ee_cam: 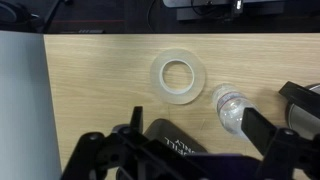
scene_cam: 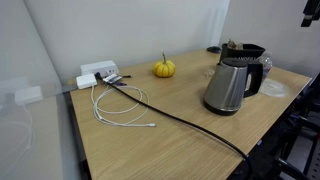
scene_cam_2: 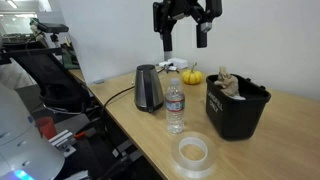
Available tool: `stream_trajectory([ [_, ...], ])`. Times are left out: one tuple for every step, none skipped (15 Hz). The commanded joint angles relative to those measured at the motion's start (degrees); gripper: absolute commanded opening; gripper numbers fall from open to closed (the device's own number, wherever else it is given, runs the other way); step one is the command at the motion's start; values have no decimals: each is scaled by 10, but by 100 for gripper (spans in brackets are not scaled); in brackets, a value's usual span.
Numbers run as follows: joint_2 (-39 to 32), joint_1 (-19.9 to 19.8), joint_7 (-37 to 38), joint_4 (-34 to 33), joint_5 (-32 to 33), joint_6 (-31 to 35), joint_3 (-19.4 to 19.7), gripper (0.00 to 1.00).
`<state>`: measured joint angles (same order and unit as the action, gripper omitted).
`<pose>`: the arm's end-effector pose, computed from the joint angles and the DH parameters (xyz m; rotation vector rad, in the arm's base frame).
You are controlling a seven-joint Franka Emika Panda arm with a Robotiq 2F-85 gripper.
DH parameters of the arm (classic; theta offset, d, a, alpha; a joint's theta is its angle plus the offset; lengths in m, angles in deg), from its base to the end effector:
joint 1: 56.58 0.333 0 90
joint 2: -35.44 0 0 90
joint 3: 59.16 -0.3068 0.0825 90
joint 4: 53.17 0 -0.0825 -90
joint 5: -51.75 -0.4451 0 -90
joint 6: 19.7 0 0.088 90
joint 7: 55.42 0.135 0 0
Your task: Pick up the clear tape and move it to the left.
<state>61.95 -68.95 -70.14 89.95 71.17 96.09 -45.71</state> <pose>0.4057 -0.2203 0.3785 2.9569 -0.0255 -0.1230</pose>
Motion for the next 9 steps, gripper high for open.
stream_trajectory([
  [0,0,0,-1,-1,-1,-1,100],
  [-6,2,-13,1,-15,7,11,100],
  [-10,-1,-8,5,-22,23,18,100],
  [-16,-2,-14,6,-35,27,28,100],
  [-22,-4,-14,8,-41,36,37,100],
  [-31,-8,-15,12,-48,51,47,100],
  [-42,-9,-21,15,-56,66,59,100],
  [-53,-10,-28,17,-65,78,68,100],
  [-68,-11,-36,19,-70,93,76,100],
])
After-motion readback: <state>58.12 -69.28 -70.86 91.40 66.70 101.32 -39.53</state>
